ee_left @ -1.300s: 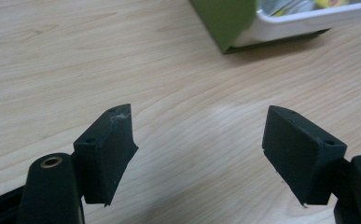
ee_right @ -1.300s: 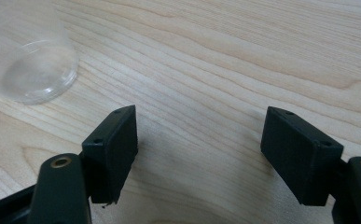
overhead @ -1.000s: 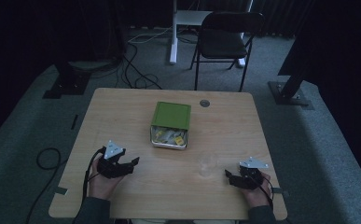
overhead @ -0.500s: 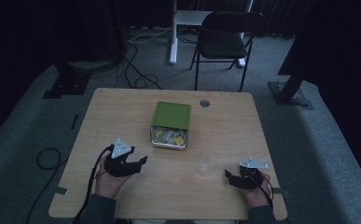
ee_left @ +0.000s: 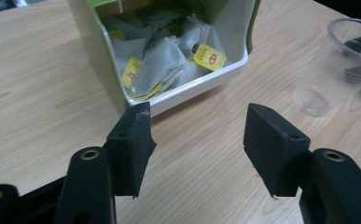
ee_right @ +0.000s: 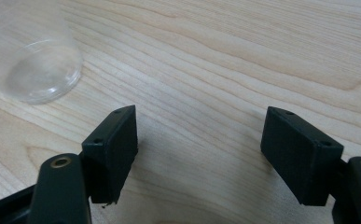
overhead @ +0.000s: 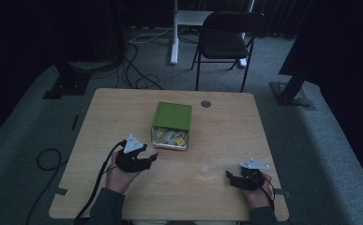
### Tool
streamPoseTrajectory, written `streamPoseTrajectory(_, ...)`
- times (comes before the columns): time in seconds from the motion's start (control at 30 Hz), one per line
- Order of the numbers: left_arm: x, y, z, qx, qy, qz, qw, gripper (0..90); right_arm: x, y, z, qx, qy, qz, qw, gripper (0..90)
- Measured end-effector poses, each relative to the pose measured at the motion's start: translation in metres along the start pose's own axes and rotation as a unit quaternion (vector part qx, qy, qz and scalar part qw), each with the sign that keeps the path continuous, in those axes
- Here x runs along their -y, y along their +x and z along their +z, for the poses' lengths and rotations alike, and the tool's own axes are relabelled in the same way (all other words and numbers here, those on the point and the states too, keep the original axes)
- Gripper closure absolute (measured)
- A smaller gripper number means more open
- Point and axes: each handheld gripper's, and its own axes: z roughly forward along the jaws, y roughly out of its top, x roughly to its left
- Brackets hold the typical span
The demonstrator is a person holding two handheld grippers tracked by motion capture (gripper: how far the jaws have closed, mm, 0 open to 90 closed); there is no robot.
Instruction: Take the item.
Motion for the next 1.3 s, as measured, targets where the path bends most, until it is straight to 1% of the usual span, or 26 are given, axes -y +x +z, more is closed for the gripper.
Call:
streamPoseTrajectory(0.17, -0.005, 0.001, 0.005, 0.005, 0.000, 0.002, 1.0000, 43.7, 0.000, 0.000, 0.000, 0.000, 0.000, 0.000, 1.0000, 26.7)
streamPoseTrajectory(0.3, -0.009, 0.003, 0.011, 0.002, -0.001, 0.003, 1.0000, 43.7, 0.000, 0.000, 0.000, 0.000, 0.000, 0.000, 1.0000, 26.7)
streamPoseTrajectory(0.33, -0.012, 0.003, 0.013, 0.003, -0.004, 0.008, 1.0000, 43.3, 0.000, 0.000, 0.000, 0.000, 0.000, 0.000, 1.0000, 26.7)
streamPoseTrajectory(0.4, -0.015, 0.001, 0.016, 0.004, -0.008, 0.010, 0.9999, 42.5, 0.000, 0.000, 0.000, 0.000, 0.000, 0.001, 1.0000, 26.7)
streamPoseTrajectory(0.5, -0.018, 0.000, 0.020, 0.007, -0.007, 0.015, 0.9998, 42.5, 0.000, 0.000, 0.000, 0.000, 0.000, 0.000, 1.0000, 26.7)
streamPoseTrajectory(0.6, -0.024, -0.003, 0.027, 0.015, -0.007, 0.024, 0.9996, 42.5, 0.000, 0.000, 0.000, 0.000, 0.000, 0.000, 1.0000, 26.7)
streamPoseTrajectory(0.63, -0.025, -0.005, 0.028, 0.017, -0.011, 0.024, 0.9995, 42.5, 0.000, 0.000, 0.000, 0.000, 0.000, 0.000, 1.0000, 26.7)
streamPoseTrajectory(0.7, -0.029, -0.007, 0.030, 0.018, -0.011, 0.033, 0.9992, 42.1, 0.000, 0.001, 0.000, 0.000, 0.000, 0.000, 1.0000, 26.7)
streamPoseTrajectory(0.8, -0.034, -0.010, 0.032, 0.023, -0.016, 0.040, 0.9988, 41.6, 0.000, 0.001, 0.000, -0.001, 0.000, -0.001, 1.0000, 26.7)
streamPoseTrajectory(0.93, -0.039, -0.011, 0.038, 0.025, -0.017, 0.042, 0.9986, 40.7, 0.000, 0.001, 0.000, -0.001, 0.000, -0.001, 1.0000, 26.7)
streamPoseTrajectory(0.97, -0.040, -0.011, 0.040, 0.025, -0.016, 0.045, 0.9986, 40.5, 0.000, 0.001, 0.000, -0.001, 0.000, -0.001, 1.0000, 26.7)
streamPoseTrajectory(1.07, -0.042, -0.011, 0.046, 0.026, -0.019, 0.041, 0.9986, 40.1, 0.000, 0.001, 0.000, -0.002, 0.000, -0.002, 1.0000, 26.7)
streamPoseTrajectory(1.3, -0.038, -0.012, 0.060, 0.026, -0.006, 0.047, 0.9985, 39.4, 0.000, 0.001, 0.000, -0.002, 0.000, -0.001, 1.0000, 26.7)
